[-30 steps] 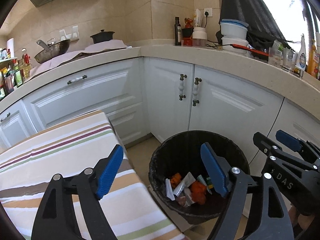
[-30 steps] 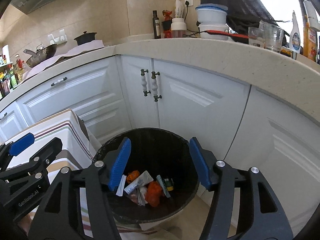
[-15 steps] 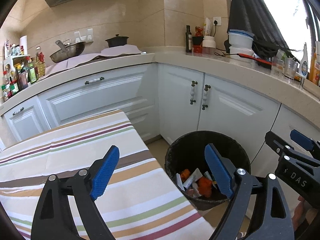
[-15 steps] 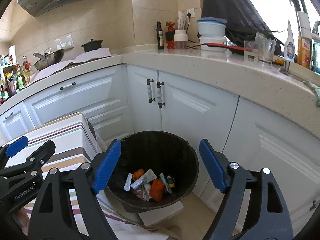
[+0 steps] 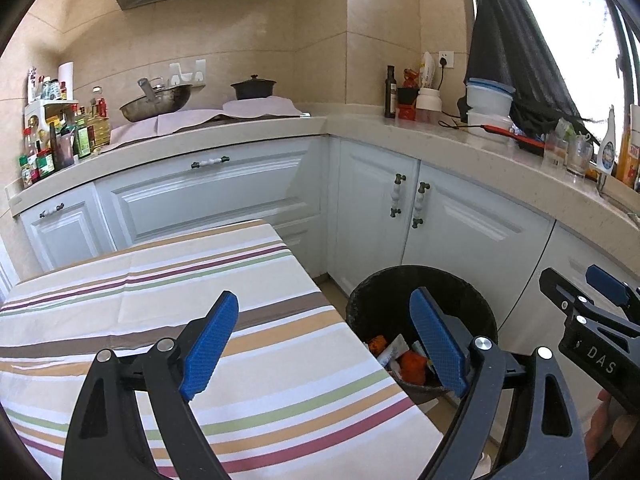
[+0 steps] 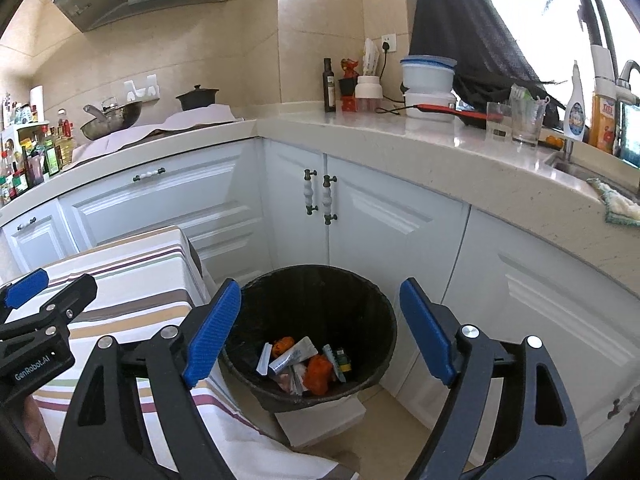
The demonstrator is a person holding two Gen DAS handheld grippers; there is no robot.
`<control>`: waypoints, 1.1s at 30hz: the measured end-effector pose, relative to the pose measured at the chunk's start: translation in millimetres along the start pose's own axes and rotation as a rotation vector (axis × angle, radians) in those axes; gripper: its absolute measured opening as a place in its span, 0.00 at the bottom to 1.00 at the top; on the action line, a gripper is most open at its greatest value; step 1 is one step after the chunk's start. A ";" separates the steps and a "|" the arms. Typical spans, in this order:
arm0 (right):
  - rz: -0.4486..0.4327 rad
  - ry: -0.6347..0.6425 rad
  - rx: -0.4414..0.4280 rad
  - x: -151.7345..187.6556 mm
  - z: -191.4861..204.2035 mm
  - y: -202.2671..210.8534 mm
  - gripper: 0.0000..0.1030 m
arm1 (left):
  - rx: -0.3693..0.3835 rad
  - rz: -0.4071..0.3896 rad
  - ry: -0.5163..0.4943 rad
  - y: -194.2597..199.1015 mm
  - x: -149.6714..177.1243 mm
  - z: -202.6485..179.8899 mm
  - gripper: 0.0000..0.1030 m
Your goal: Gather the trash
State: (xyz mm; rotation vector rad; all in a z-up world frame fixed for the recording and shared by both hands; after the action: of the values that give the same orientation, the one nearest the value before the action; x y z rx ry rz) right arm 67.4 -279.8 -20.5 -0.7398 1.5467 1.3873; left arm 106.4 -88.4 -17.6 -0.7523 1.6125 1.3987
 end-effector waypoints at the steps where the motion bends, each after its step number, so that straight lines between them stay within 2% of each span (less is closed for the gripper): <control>1: -0.004 -0.001 0.000 -0.8 0.0 2.6 0.78 | -0.001 -0.004 0.002 2.9 0.0 0.9 0.82; 15: -0.034 0.011 0.003 -2.2 3.1 19.5 0.78 | -0.003 -0.028 0.010 17.6 -0.4 4.9 0.82; 33: -0.037 0.015 0.007 -2.6 0.9 21.9 0.78 | 0.001 -0.030 0.015 20.7 -0.1 7.5 0.82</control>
State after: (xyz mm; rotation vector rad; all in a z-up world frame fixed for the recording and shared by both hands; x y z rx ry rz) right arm 49.4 -275.1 -8.7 -0.7720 1.5413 1.3518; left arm 90.1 -77.1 -8.0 -0.7849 1.6071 1.3736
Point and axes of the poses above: each gripper's, at about its wrist camera, not at the fingertips, and y roughly against the way its jaws point, z to its left, x to its underside, the point moved 6 cm from there along -y, roughly the way its jaws point, and after that the axes turned 1 degree about -z, right-handed, at the moved point
